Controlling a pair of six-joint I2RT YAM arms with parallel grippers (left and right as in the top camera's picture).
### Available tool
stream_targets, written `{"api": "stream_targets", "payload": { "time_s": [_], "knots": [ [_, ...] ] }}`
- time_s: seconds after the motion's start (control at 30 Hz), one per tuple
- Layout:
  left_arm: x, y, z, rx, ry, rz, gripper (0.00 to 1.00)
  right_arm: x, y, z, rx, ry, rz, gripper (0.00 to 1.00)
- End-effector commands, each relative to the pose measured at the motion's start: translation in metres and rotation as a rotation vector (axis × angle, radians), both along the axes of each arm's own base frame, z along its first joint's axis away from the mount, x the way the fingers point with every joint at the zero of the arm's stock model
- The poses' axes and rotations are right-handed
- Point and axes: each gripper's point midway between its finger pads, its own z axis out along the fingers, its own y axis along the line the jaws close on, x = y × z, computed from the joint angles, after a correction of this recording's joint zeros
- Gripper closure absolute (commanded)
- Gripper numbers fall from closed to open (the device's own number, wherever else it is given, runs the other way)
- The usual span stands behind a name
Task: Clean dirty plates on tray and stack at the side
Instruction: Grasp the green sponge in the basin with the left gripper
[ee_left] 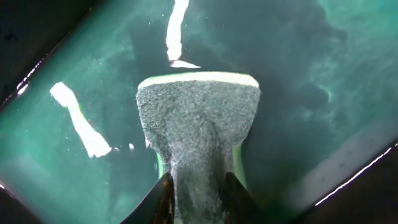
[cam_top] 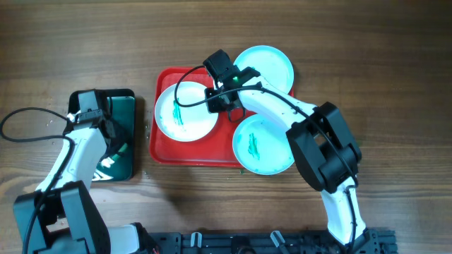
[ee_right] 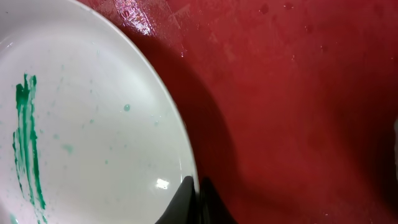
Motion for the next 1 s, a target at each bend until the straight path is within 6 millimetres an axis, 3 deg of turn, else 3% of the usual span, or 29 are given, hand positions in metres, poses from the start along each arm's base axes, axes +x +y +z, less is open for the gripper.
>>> {"api": "stream_targets", "payload": {
  "time_s": [0.0, 0.4, 0.5, 0.73, 0.87, 0.97],
  "knots": [
    [-0.005, 0.005, -0.006, 0.024, 0.011, 0.029, 0.81, -0.002, 0.007, -0.008, 0.001, 0.009, 0.028, 0.96],
    [-0.015, 0.003, -0.032, 0.030, -0.012, 0.029, 0.75, -0.002, 0.007, -0.008, 0.003, 0.007, 0.028, 0.96],
    [-0.019, 0.002, -0.040, 0.031, -0.024, 0.030, 0.96, -0.002, 0.007, -0.008, 0.003, 0.007, 0.027, 0.96],
    [-0.033, -0.006, -0.057, -0.002, -0.036, 0.043, 0.96, -0.001, 0.008, -0.008, 0.006, 0.005, 0.028, 0.96],
    [-0.030, -0.005, -0.055, 0.002, -0.043, 0.035, 0.96, -0.001, 0.008, -0.008, 0.008, 0.005, 0.030, 0.96],
    [-0.017, -0.006, -0.042, 0.002, -0.058, -0.019, 0.96, -0.001, 0.008, -0.008, 0.008, 0.006, 0.030, 0.96]
  ]
}}
